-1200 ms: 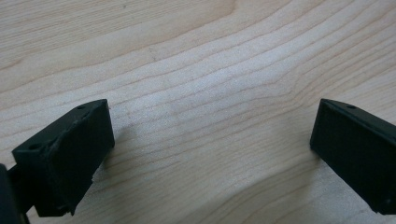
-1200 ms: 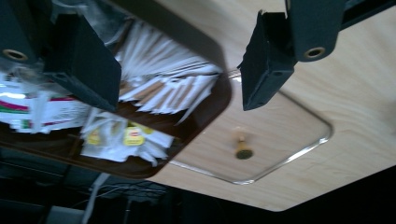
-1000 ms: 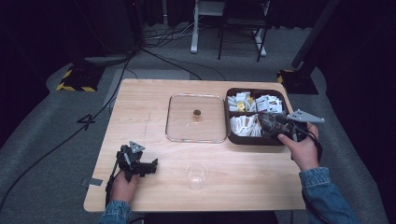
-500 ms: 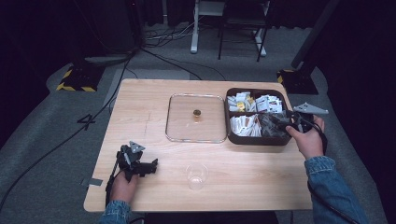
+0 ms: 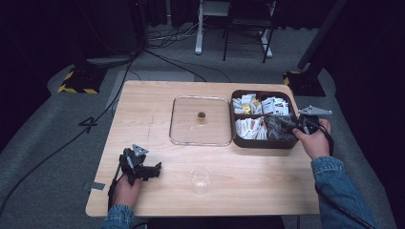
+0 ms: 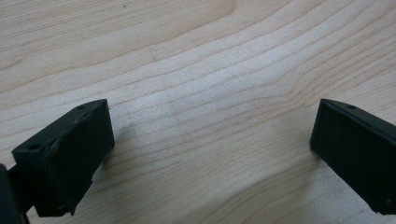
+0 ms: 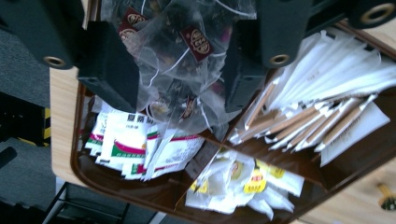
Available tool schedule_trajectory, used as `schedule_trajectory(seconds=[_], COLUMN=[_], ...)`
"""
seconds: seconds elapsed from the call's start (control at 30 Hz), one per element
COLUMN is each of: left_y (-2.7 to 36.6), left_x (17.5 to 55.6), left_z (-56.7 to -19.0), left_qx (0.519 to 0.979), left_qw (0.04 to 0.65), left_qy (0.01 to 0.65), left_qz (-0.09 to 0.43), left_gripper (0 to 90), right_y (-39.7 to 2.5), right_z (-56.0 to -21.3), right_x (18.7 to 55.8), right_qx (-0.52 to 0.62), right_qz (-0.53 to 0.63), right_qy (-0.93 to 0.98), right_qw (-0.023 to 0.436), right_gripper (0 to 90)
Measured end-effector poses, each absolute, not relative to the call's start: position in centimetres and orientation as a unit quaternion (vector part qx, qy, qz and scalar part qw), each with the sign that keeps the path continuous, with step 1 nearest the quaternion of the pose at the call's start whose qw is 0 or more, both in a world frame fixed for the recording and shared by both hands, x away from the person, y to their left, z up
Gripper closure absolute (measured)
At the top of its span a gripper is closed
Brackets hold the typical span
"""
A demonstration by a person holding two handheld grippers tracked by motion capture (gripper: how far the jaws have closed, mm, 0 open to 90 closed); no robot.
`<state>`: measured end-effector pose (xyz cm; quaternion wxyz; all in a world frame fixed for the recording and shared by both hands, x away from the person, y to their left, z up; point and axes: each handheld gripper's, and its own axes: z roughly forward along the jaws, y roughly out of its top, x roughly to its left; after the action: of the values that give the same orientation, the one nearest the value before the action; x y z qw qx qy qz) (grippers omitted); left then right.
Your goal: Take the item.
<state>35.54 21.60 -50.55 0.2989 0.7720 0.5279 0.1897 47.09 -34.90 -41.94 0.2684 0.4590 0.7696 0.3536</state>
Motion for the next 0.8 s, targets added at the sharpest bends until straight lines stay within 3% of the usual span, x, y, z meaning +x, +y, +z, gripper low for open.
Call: schedule_trajectory(seconds=[0.17, 0.2, 0.37, 0.47, 0.6, 0.8], left_y=[21.6, 21.6, 21.6, 21.6, 21.6, 21.6], left_x=[35.5, 35.5, 35.6, 35.6, 35.6, 35.6], left_z=[-50.6, -50.6, -50.6, -50.6, -50.6, -50.6], left_qx=[0.772, 0.772, 0.772, 0.772, 0.772, 0.772], left_qw=[0.299, 0.299, 0.299, 0.299, 0.299, 0.299], left_qy=[0.528, 0.528, 0.528, 0.528, 0.528, 0.528], left_qz=[0.19, 0.19, 0.19, 0.19, 0.19, 0.19], left_gripper=[0.0, 0.0, 0.0, 0.0, 0.0, 0.0], right_y=[-34.7, -34.6, -34.6, -34.6, -34.9, -35.1], right_z=[-42.4, -42.6, -43.3, -43.5, -43.7, -43.6], right_x=[47.2, 47.4, 47.8, 47.9, 47.9, 47.8], right_qx=[0.446, 0.443, 0.449, 0.447, 0.454, 0.458], right_qz=[0.341, 0.334, 0.322, 0.319, 0.328, 0.343], right_qy=[0.782, 0.787, 0.793, 0.797, 0.793, 0.785], right_qw=[0.269, 0.269, 0.256, 0.252, 0.24, 0.238], right_gripper=[54.2, 60.1, 69.4, 81.3, 90.0, 90.0])
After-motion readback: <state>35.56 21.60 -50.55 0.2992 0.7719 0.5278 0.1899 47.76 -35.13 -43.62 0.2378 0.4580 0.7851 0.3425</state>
